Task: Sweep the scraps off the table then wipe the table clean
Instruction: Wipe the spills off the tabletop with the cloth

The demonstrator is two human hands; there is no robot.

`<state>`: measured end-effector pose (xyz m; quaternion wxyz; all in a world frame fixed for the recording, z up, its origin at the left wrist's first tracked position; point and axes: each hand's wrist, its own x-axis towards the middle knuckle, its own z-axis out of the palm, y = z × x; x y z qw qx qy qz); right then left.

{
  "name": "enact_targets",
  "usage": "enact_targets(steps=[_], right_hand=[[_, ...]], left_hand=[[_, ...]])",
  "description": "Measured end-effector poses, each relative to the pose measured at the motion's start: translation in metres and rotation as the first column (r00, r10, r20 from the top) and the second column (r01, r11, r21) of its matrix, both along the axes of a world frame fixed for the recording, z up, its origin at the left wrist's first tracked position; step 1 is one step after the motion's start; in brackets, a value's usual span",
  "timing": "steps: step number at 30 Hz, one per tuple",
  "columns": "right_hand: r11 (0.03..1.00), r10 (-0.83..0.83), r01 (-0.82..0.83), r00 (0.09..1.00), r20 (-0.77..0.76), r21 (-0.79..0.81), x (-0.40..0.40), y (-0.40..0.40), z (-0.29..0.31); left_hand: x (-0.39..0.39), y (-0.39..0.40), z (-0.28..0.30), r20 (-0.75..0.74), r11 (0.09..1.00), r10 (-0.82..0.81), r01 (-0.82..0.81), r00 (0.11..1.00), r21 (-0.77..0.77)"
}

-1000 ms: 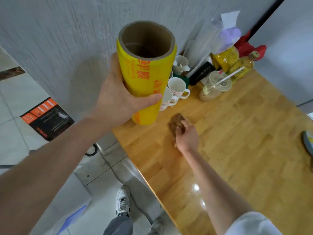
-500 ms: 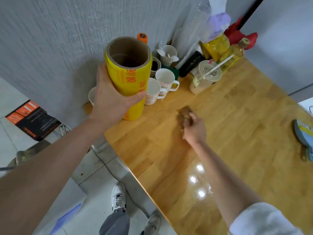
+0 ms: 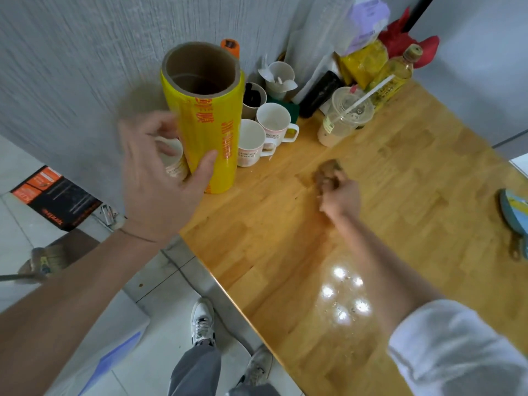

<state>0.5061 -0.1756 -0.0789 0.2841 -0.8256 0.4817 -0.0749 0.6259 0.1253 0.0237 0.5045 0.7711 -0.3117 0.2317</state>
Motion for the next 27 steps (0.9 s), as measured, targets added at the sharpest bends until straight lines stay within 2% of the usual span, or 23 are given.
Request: enact_targets(steps=[2,3,5,6,7,8,9,11,12,13,14,15,16,17,18,19,20,21,22,23,24,26,27], right_hand=[[0.957,0.291,-0.290,0.956,0.038,-0.024,0.001,0.066,-0.009],[0.879,0.475,-0.472,0.879,0.043,-0.064,-0.005,0.100,-0.013],[0.599,0.801,-0.799,0.597,0.047,-0.063,-0.031,0.151,-0.011],[0.456,0.889,-0.890,0.454,0.057,-0.013,-0.049,0.159,-0.009],[0.383,0.921,-0.923,0.385,0.062,0.043,-0.065,0.151,-0.006],[0.419,0.905,-0.905,0.423,0.048,0.073,-0.078,0.133,-0.002],[0.556,0.829,-0.829,0.558,0.023,0.059,-0.086,0.107,0.002],[0.880,0.475,-0.475,0.880,-0.008,0.002,-0.089,0.048,0.008],[0.973,0.230,-0.230,0.973,-0.001,-0.022,-0.087,0.024,0.009],[0.999,0.008,-0.008,1.000,-0.001,-0.043,-0.083,0.013,0.009],[0.993,-0.107,0.106,0.994,-0.021,-0.057,-0.077,0.014,0.007],[0.993,-0.085,0.081,0.995,-0.042,-0.083,-0.070,0.033,0.006],[0.995,0.020,-0.024,0.999,-0.042,-0.097,-0.062,0.062,0.001],[0.974,0.198,-0.199,0.980,-0.022,-0.111,-0.063,0.098,-0.003],[0.899,0.423,-0.421,0.906,-0.005,-0.119,-0.068,0.135,-0.007],[0.764,0.641,-0.638,0.767,0.005,-0.101,-0.081,0.168,-0.007],[0.615,0.787,-0.785,0.617,-0.001,-0.067,-0.093,0.186,-0.009],[0.523,0.852,-0.851,0.523,0.025,-0.044,-0.110,0.183,-0.009],[0.521,0.852,-0.854,0.519,0.066,-0.017,-0.124,0.164,-0.007],[0.579,0.814,-0.816,0.577,0.070,-0.003,-0.137,0.134,-0.005],[0.681,0.732,-0.732,0.679,0.053,-0.017,-0.150,0.098,-0.002],[0.938,0.347,-0.346,0.937,0.028,-0.034,-0.175,0.015,0.004],[0.996,0.087,-0.087,0.995,0.041,-0.010,-0.187,-0.023,0.009]], left_hand=[[-0.011,-0.009,-0.003,0.003,0.987,-0.131,0.130,0.991,0.097],[-0.018,-0.015,-0.007,-0.008,0.959,-0.194,0.191,0.981,0.209],[-0.031,-0.025,-0.020,-0.160,0.835,-0.284,0.326,0.945,0.443],[-0.034,-0.028,-0.027,-0.288,0.764,-0.279,0.393,0.916,0.512],[-0.035,-0.029,-0.035,-0.397,0.701,-0.254,0.451,0.882,0.553],[-0.035,-0.029,-0.043,-0.479,0.646,-0.216,0.492,0.851,0.583],[-0.034,-0.029,-0.050,-0.533,0.584,-0.158,0.514,0.831,0.629],[-0.033,-0.027,-0.061,-0.586,0.423,-0.028,0.541,0.810,0.727],[-0.034,-0.027,-0.065,-0.612,0.337,0.032,0.568,0.790,0.751],[-0.035,-0.028,-0.068,-0.641,0.266,0.087,0.603,0.762,0.752],[-0.037,-0.032,-0.070,-0.667,0.210,0.143,0.637,0.731,0.742],[-0.039,-0.036,-0.071,-0.683,0.173,0.188,0.660,0.706,0.731],[-0.037,-0.040,-0.073,-0.687,0.142,0.217,0.674,0.693,0.725],[-0.037,-0.044,-0.073,-0.684,0.110,0.230,0.680,0.692,0.725],[-0.038,-0.048,-0.073,-0.680,0.080,0.239,0.684,0.693,0.725],[-0.040,-0.050,-0.073,-0.676,0.053,0.248,0.687,0.694,0.725],[-0.038,-0.050,-0.074,-0.681,0.041,0.257,0.696,0.686,0.717],[-0.040,-0.050,-0.074,-0.680,0.034,0.269,0.698,0.683,0.715],[-0.040,-0.048,-0.073,-0.674,0.030,0.273,0.694,0.687,0.720],[-0.042,-0.047,-0.073,-0.660,0.026,0.266,0.680,0.702,0.733],[-0.044,-0.046,-0.073,-0.643,0.014,0.253,0.662,0.723,0.750],[-0.050,-0.043,-0.077,-0.599,-0.004,0.219,0.614,0.770,0.789],[-0.053,-0.043,-0.080,-0.577,-0.008,0.207,0.591,0.790,0.807]])
